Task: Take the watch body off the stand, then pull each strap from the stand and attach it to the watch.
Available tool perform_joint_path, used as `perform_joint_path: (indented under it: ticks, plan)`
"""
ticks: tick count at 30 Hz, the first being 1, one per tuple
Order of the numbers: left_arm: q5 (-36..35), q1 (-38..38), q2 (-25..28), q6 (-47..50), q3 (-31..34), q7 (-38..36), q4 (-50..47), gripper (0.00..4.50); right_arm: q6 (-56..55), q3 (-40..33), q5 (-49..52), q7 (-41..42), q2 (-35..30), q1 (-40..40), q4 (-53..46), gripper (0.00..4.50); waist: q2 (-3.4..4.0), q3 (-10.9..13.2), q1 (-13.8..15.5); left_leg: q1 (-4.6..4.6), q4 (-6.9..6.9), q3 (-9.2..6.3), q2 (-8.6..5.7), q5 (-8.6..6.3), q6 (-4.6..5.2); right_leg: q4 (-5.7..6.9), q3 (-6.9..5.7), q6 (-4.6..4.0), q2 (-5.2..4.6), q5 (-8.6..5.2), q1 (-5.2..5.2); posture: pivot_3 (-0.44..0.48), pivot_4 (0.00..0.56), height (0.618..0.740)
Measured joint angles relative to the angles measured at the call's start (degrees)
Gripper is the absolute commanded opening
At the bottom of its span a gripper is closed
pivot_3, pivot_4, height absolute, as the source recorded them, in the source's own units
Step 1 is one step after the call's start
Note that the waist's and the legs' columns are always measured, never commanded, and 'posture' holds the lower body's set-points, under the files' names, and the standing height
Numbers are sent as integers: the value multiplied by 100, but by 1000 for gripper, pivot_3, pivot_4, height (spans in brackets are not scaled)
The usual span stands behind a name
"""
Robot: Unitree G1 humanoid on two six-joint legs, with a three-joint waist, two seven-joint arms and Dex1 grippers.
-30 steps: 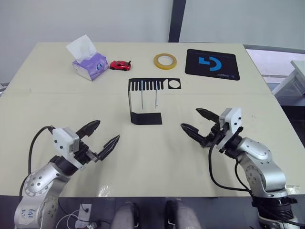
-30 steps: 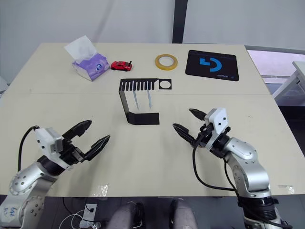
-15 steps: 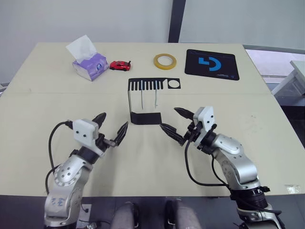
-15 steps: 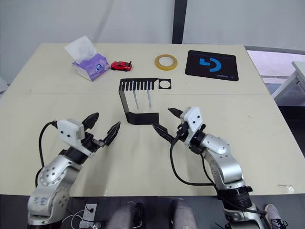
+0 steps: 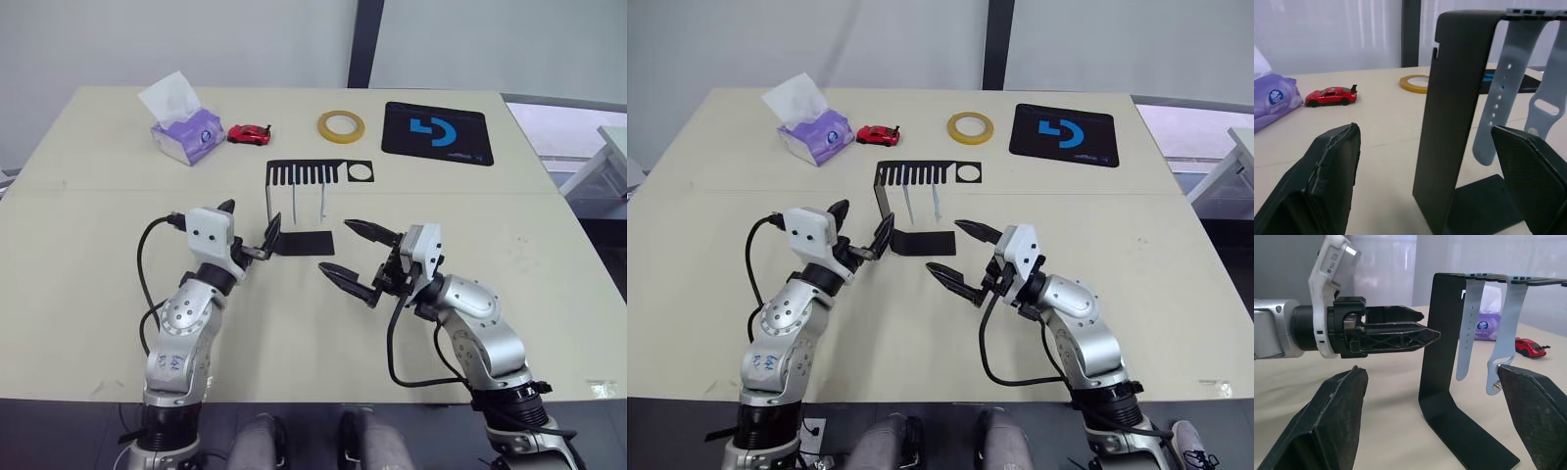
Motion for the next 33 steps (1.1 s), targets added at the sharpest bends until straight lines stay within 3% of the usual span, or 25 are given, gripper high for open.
perform_joint_path:
  ticks: [15, 21, 33]
  plan:
    - [303, -404, -353, -36, -71, 360, 497, 4500, 153, -272, 293, 98, -404, 197, -509, 4461, -1, 0, 80, -1, 9, 1, 0, -4, 6, 0, -1, 0, 0, 0, 2, 0, 150, 740]
    - [392, -640, -417, -208, -103, 351, 747, 4500, 40, -657, 592, 395, -852, 727, -1054, 4461, -3, 0, 107, 0, 9, 1, -2, -14, 23, -2, -2, 1, 0, 1, 5, 0, 150, 740]
    - [484, -868, -597, -492, -176, 368, 1108, 4500, -240, -891, 854, 244, -620, 1099, -1247, 4461, -4, 0, 93, 1, 10, 2, -1, -7, 12, -1, -2, 1, 2, 1, 5, 0, 150, 740]
